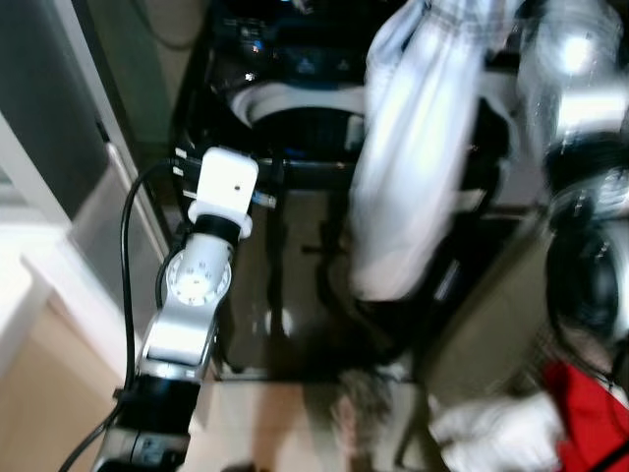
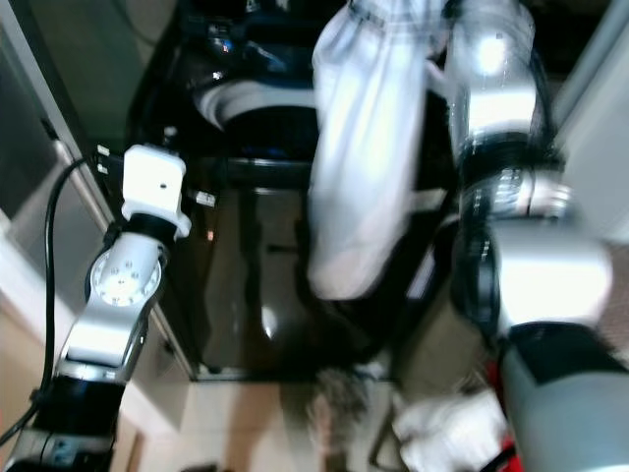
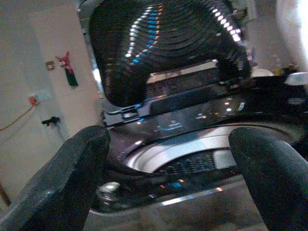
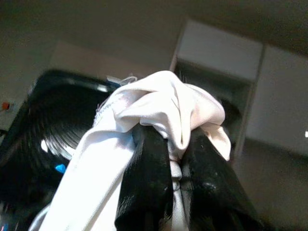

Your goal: Clothes washing

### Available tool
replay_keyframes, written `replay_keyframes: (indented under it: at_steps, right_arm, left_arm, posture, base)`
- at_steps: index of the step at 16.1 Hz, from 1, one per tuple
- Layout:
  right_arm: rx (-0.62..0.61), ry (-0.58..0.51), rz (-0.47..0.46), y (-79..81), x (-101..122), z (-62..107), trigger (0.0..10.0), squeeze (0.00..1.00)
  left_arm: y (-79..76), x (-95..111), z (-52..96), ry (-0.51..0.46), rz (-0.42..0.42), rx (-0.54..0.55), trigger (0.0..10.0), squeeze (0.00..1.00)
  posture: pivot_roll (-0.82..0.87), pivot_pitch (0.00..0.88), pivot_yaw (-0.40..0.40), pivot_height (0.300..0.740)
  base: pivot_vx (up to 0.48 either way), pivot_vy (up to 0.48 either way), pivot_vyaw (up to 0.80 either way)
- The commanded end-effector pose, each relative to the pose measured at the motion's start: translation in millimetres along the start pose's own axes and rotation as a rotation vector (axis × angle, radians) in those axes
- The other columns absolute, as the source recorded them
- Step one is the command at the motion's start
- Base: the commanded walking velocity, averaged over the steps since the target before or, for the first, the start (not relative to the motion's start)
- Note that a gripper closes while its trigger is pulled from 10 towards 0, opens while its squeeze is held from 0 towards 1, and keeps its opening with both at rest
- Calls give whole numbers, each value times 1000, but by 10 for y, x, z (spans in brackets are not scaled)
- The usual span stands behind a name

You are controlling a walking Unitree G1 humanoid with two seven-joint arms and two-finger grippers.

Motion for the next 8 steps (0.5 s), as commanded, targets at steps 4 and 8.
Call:
replay_keyframes:
  at_steps: [4,8]
  right_arm:
    - [49,146,94,362,-365,50,10000,0]
    - [154,547,169,717,-1558,815,10000,0]
  left_arm:
    - [126,94,-19,-19,-63,48,10000,0]
    - [174,149,76,-17,-67,48,10000,0]
  posture:
    - [40,0,-48,740]
    - [90,0,-59,740]
  base:
    - [454,0,0]
    - [0,0,0]
Point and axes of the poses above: a point about 5 cm out from each wrist's last joint towards the gripper, its own z axis pointing back from the gripper into the wrist, its own x axis along the axis of the wrist's last joint, y = z × x, the point moved 5 cm from there along -z, pointing out of the wrist towards the gripper, and after that the axes turned 5 degrees about -z, right-handed, at the moved point
